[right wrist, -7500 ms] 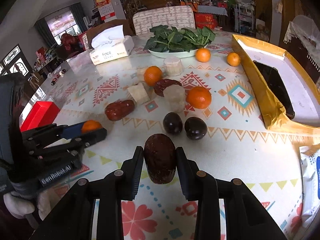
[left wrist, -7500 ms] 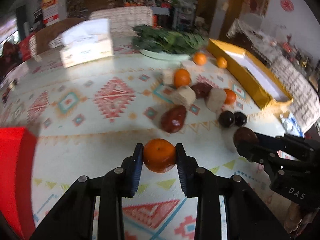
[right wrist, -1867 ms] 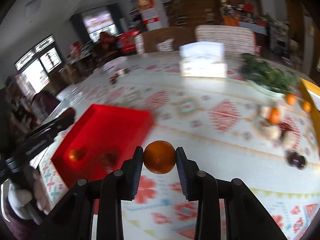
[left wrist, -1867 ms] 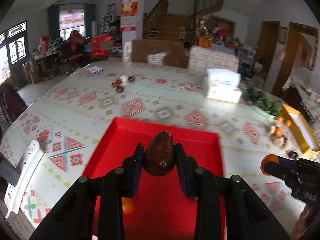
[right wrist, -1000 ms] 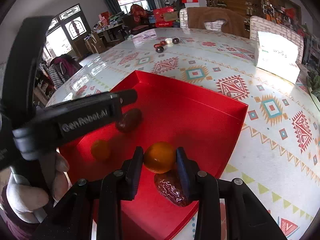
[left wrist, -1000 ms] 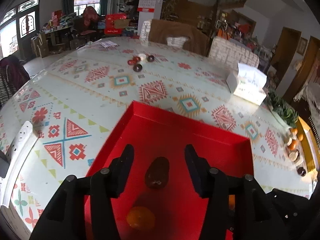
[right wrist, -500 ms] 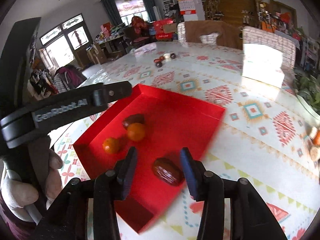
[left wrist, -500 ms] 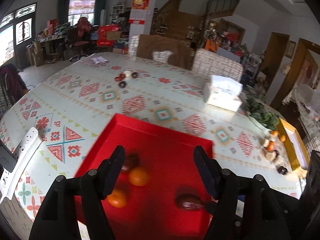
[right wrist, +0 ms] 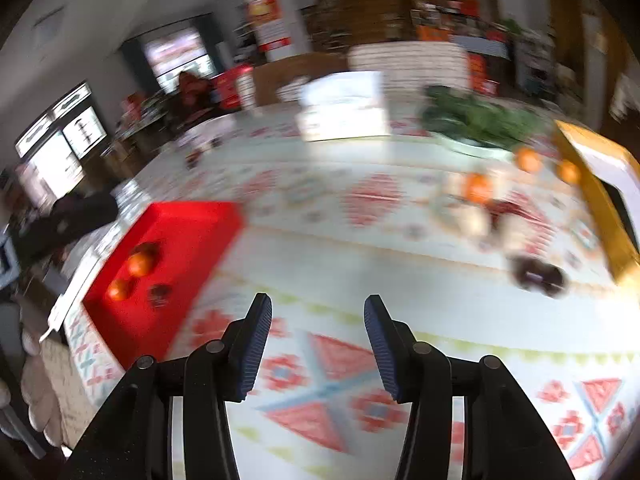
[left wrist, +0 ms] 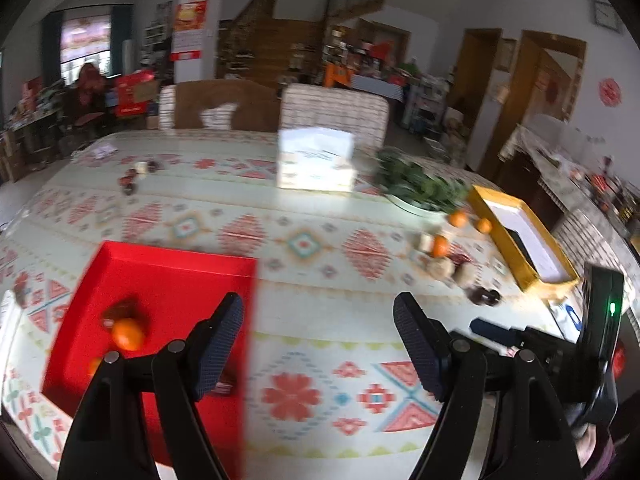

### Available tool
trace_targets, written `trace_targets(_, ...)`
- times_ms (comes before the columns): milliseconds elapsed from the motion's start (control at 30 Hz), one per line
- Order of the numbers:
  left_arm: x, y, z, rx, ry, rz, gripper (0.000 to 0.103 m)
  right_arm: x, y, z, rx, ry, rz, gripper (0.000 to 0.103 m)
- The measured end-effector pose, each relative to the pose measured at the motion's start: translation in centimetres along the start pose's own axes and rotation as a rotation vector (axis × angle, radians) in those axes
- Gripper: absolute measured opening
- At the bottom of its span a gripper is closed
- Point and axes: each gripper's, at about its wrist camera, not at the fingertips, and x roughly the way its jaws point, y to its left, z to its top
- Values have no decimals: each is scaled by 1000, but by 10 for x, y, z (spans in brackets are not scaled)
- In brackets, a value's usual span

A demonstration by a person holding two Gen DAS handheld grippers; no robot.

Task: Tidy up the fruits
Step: 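Move both open tools back to the remaining food on the table, then grasp a round beige cake with the right tool while the left tool grasps a white cube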

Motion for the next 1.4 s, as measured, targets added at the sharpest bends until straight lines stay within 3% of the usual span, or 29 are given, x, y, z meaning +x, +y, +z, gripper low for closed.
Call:
trace_targets(300, 41, -55, -10, 54, 76, -69, 77, -30, -97, 16, 110, -52, -150, 53)
trace_targets(533, 68, -72, -12, 83, 117, -83, 77, -13, -140, 41, 192, -63, -169, 53)
trace_targets(800, 94, -71, -10, 80, 145, -77, 77, 34, -141, 59, 184, -21, -128, 53)
trace_targets(1200, 133, -85, -3, 87, 174, -82, 77, 68, -138, 50, 145, 36, -125, 52)
trace_targets(1267, 139, -92, 0, 100, 169, -86, 77, 67, -138, 50, 147, 35, -106, 37)
trace_targets(1400, 154, -106, 4, 132, 165, -94, 77, 64, -140, 49, 162, 36, -80, 34)
